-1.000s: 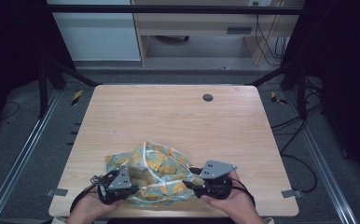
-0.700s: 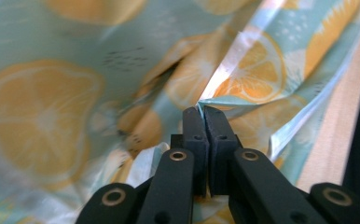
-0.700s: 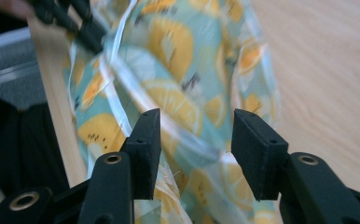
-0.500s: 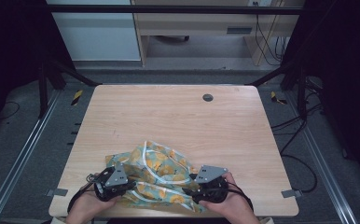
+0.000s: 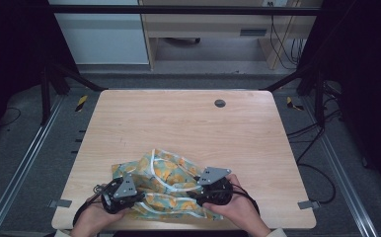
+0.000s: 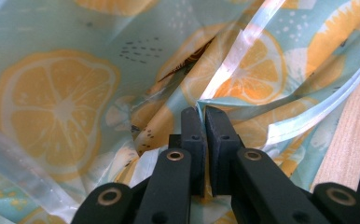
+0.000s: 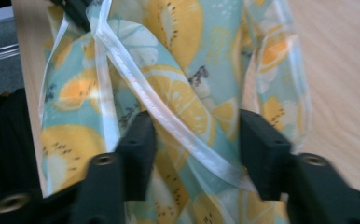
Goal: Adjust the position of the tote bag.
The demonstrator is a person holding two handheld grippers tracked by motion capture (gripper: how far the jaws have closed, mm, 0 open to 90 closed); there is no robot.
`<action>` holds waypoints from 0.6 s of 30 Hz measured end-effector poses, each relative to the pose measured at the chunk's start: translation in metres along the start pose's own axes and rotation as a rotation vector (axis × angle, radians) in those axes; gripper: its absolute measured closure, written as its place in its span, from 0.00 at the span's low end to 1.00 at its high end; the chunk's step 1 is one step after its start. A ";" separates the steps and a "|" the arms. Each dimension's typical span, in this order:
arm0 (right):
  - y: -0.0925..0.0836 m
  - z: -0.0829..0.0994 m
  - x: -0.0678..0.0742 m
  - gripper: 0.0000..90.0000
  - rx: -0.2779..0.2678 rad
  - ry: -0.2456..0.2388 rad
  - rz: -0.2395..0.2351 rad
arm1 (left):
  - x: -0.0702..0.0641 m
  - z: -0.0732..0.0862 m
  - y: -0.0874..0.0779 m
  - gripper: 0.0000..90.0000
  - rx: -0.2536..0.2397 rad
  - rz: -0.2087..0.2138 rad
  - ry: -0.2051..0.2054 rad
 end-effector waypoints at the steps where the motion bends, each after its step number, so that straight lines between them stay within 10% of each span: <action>1: -0.002 -0.001 -0.001 0.65 -0.007 -0.003 0.007 | 0.000 0.000 0.000 0.97 0.000 0.000 -0.001; 10: -0.012 -0.028 -0.013 0.93 -0.077 -0.003 -0.016 | -0.001 0.001 -0.001 0.98 0.009 -0.005 0.008; 18: -0.015 -0.057 -0.028 0.94 -0.112 0.028 -0.009 | -0.002 0.001 0.000 0.99 0.020 -0.011 0.017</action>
Point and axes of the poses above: each handheld gripper's, and its own axes: y roughly forward along the jaws, z roughly out of its underside, x roughly to its left, the point moved 1 cm from there along y, roughly forward along the jaws, and after that the axes turned 5 degrees about -z, right-handed, at the moved point
